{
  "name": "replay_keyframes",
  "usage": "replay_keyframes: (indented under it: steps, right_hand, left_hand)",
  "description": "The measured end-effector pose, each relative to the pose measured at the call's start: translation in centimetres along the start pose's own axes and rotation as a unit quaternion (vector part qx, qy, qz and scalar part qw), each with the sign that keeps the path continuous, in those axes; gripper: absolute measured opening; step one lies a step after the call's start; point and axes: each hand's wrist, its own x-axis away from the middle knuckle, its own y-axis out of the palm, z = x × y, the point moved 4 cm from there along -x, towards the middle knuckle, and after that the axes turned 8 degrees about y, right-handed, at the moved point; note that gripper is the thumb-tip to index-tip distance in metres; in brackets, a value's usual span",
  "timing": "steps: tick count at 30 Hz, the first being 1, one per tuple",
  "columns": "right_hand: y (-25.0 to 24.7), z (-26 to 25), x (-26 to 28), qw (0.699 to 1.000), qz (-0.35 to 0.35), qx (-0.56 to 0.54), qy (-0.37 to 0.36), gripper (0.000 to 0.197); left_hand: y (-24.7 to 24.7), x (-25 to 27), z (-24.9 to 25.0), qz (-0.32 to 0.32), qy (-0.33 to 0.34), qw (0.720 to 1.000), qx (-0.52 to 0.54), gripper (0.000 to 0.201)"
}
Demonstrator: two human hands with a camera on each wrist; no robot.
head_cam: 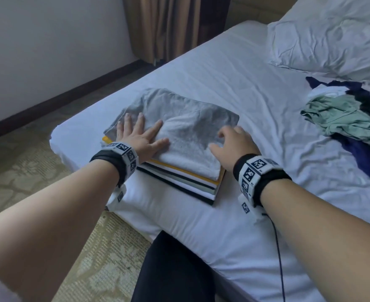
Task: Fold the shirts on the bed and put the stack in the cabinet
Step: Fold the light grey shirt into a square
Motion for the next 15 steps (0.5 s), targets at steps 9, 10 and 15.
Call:
replay_keyframes:
  steps: [9, 10, 15]
  right_hand:
    - [5.7, -4.5, -7.1, 0.962, -0.136, 0.159, -0.177, 0.070]
    - [6.6, -4.0, -7.7, 0.960, -0.153, 0.157, -0.174, 0.071]
    - [8.4, -3.4, -9.3, 0.960, -0.178, 0.135, -0.169, 0.072]
  left_hand:
    - [1.8, -1.2, -1.0, -0.032, 0.001, 0.999, 0.025, 0.080]
    - [2.1, -1.3, -1.1, -0.031, 0.001, 0.999, 0.028, 0.079]
    - [2.5, -1.8, -1.5, -0.032, 0.003, 0.998, 0.045, 0.076]
